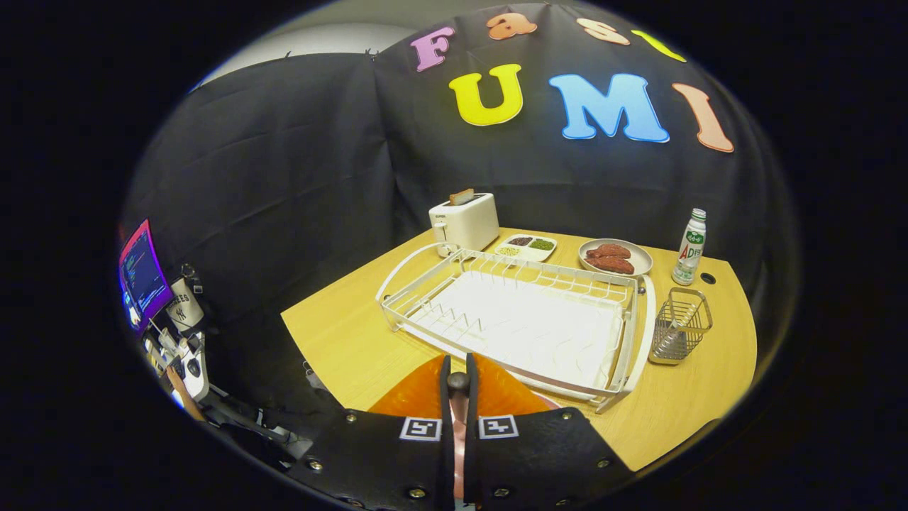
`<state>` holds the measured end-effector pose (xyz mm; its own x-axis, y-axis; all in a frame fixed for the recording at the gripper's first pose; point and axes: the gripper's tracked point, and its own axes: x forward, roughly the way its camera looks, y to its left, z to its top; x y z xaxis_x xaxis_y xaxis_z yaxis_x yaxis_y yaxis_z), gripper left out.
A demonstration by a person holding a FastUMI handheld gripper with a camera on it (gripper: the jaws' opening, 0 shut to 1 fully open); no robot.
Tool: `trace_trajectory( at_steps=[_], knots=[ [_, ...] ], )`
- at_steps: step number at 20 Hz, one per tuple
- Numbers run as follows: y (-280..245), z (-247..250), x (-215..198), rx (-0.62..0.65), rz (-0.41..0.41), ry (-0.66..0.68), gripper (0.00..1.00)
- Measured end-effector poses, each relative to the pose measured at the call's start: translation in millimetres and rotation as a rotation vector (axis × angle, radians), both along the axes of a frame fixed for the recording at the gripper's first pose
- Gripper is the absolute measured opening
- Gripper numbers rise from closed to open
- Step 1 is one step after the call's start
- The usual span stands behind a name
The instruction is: Take the plate from the dish rack, then take the spoon from the basket and place it into the plate.
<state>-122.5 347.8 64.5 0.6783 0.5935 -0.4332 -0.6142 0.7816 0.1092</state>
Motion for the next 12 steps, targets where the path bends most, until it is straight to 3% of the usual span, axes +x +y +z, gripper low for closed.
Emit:
trace_trajectory(
  at_steps=[7, 12],
  knots=[
    [8, -5, -16, 0.005, 0.028, -0.022, 0.05],
    [0, -3, -20, 0.013, 0.012, -0.004, 0.12]
  ],
)
